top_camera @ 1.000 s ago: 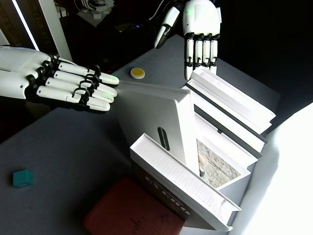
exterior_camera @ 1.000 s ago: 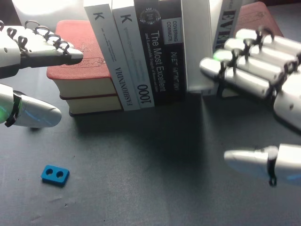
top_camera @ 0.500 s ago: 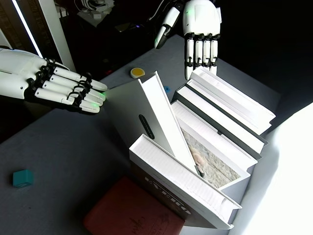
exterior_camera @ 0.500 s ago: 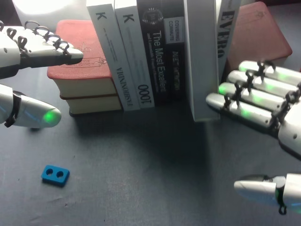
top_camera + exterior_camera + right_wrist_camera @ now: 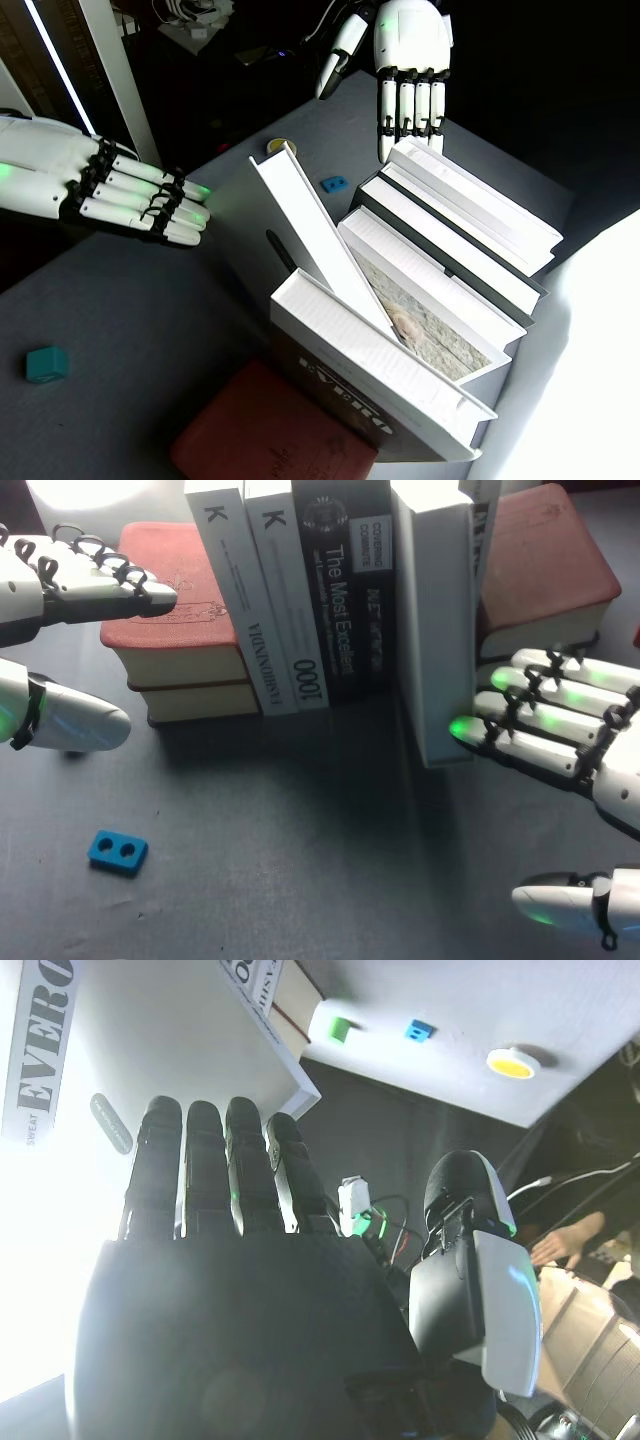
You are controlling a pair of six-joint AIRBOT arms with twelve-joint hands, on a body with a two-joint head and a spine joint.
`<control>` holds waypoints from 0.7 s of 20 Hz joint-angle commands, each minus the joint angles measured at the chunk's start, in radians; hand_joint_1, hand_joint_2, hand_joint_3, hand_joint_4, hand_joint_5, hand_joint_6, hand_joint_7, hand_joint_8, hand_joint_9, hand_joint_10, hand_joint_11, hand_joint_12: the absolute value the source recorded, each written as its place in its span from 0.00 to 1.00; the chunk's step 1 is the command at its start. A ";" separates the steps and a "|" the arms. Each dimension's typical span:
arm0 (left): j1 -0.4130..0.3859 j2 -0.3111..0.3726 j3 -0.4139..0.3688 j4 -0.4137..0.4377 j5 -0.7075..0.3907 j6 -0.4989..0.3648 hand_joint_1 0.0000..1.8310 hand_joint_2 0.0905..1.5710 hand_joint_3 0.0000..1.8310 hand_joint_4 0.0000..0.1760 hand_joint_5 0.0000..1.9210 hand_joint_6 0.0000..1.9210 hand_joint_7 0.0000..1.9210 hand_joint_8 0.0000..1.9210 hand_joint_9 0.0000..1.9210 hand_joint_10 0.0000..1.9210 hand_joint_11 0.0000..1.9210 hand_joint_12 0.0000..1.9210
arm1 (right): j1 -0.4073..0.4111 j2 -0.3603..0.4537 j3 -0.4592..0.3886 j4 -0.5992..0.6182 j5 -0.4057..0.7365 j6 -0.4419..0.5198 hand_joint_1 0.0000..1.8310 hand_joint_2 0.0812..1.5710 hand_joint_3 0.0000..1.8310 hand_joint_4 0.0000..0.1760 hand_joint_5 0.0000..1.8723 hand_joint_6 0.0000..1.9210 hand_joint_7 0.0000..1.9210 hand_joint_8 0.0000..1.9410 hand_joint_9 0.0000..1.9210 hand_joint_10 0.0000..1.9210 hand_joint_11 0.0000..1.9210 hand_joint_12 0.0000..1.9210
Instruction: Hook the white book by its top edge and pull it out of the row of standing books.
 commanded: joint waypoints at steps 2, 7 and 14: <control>-0.010 0.000 0.002 -0.034 0.030 -0.004 0.00 0.71 0.00 0.00 0.00 0.00 0.00 0.00 0.00 0.00 0.00 0.00 | -0.010 -0.007 0.010 -0.020 0.101 -0.003 0.00 0.73 0.00 0.00 0.04 0.00 0.03 0.00 0.01 0.00 0.00 0.00; -0.009 0.000 0.001 -0.034 0.029 -0.004 0.00 0.72 0.00 0.00 0.00 0.00 0.00 0.00 0.00 0.00 0.00 0.00 | -0.054 -0.037 0.048 -0.013 0.094 -0.007 0.01 0.73 0.00 0.00 0.05 0.00 0.04 0.00 0.02 0.00 0.00 0.00; -0.008 0.000 0.001 -0.034 0.026 -0.004 0.00 0.71 0.00 0.00 0.00 0.00 0.00 0.00 0.00 0.00 0.00 0.00 | -0.087 -0.094 0.109 -0.013 0.083 -0.007 0.00 0.73 0.00 0.00 0.03 0.00 0.02 0.00 0.00 0.00 0.00 0.00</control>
